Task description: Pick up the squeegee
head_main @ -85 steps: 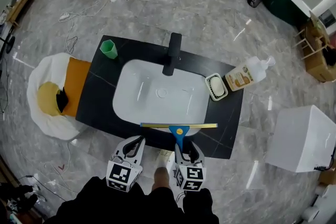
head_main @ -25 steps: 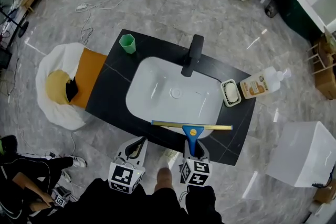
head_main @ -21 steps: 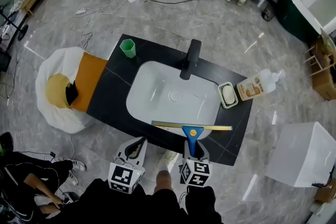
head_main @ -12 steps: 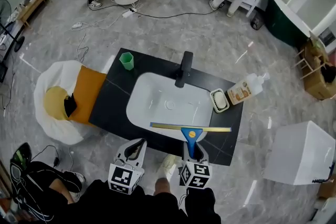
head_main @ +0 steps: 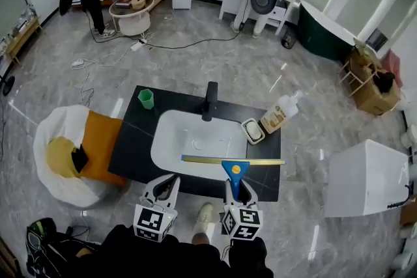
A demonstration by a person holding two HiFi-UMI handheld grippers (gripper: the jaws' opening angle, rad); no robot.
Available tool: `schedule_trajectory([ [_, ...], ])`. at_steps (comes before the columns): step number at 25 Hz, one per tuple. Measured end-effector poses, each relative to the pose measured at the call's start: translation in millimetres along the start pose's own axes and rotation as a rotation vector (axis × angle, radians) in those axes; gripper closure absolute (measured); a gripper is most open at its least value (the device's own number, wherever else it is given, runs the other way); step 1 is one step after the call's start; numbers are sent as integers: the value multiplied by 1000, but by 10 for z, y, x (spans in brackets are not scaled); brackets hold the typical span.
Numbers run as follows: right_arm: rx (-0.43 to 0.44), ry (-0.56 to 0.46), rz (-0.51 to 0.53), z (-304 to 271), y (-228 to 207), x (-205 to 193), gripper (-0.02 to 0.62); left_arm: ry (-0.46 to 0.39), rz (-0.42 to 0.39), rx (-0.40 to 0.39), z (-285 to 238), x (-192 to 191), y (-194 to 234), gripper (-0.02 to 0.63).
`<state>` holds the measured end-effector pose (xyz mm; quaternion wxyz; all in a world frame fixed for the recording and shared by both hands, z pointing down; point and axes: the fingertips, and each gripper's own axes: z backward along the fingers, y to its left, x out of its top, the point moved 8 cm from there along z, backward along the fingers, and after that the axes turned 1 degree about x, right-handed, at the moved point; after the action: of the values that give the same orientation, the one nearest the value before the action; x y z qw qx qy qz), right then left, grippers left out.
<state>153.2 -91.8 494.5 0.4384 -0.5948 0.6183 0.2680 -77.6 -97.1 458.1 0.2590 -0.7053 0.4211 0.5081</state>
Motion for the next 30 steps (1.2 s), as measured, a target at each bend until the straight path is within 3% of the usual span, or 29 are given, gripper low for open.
schedule_trajectory([
  [12,-163,-163,-29,874,154,142,446,-90,-82,-136,310,237,-122,580],
  [30,-303,-230,-90,1854,481,-363,445,-115,-156,-287,873,101,-470,580],
])
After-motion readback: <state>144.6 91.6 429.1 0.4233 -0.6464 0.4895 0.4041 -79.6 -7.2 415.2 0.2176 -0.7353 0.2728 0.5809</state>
